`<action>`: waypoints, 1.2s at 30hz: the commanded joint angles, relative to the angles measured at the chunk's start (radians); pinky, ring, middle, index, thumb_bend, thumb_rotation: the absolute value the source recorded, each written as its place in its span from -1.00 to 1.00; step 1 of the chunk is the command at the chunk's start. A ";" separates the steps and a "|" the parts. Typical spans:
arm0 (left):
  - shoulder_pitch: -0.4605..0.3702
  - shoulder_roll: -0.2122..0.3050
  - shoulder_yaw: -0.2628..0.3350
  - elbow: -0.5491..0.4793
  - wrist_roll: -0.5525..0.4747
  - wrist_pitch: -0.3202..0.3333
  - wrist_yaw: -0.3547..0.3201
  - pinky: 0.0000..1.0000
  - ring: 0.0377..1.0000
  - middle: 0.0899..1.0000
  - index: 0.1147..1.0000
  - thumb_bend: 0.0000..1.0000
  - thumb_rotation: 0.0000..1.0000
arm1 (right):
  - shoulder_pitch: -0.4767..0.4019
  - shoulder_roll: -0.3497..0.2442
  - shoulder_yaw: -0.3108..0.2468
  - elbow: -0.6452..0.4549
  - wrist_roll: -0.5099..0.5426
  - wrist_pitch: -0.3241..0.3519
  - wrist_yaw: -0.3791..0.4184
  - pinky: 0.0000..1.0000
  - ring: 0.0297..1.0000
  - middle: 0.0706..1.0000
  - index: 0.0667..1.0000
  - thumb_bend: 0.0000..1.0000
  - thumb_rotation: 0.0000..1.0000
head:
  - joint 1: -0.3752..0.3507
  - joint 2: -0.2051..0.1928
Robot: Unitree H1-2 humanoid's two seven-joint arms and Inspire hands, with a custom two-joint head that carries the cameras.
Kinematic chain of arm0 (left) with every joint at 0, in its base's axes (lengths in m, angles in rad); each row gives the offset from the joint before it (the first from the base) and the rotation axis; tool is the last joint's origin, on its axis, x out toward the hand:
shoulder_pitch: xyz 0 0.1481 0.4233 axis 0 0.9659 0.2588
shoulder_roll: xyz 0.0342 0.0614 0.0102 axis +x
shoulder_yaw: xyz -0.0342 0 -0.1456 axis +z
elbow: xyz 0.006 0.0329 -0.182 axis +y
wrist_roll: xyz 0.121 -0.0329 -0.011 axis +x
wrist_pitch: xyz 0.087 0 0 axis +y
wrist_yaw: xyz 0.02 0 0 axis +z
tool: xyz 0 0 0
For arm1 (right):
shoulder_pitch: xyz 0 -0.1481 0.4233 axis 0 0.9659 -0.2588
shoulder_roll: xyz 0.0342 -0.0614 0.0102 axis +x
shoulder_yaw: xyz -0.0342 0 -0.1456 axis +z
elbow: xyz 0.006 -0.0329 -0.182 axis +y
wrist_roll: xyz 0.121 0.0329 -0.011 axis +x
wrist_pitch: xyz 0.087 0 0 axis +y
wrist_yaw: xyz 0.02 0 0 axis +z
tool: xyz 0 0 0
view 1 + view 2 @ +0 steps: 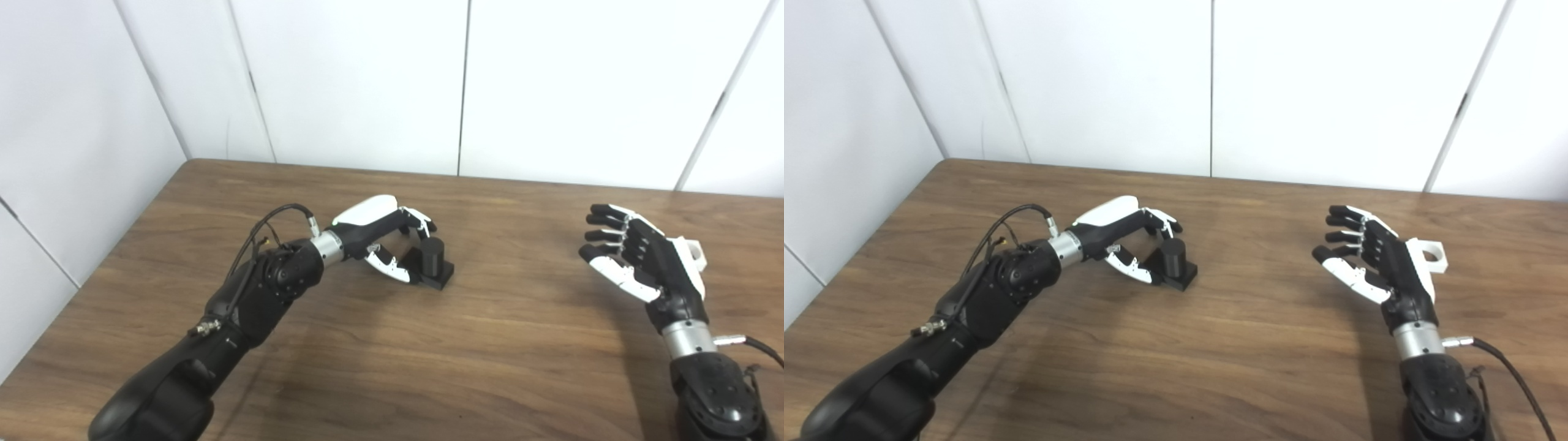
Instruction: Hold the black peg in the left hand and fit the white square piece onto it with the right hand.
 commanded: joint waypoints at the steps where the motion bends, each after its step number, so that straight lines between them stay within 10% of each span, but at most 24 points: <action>1: 0.017 -0.043 -0.052 -0.006 0.008 -0.041 -0.068 0.46 0.69 0.62 -0.15 0.04 -0.85 | -0.029 0.002 -0.010 -0.040 0.011 -0.001 -0.010 0.19 0.36 0.48 0.48 0.43 -0.20 | 0.001 0.001; 25: 0.053 -0.083 -0.133 -0.062 -0.005 -0.051 -0.071 0.43 0.67 0.62 -0.15 0.04 -0.84 | -0.013 -0.014 -0.019 -0.064 0.019 0.000 -0.005 0.22 0.37 0.48 0.49 0.38 -0.23 | -0.022 0.019; 36: 0.077 -0.046 -0.121 -0.101 -0.042 -0.043 -0.119 0.43 0.69 0.62 -0.15 0.04 -0.84 | -0.007 -0.017 -0.034 -0.108 0.001 0.044 -0.027 0.24 0.39 0.47 0.50 0.39 -0.21 | -0.306 0.074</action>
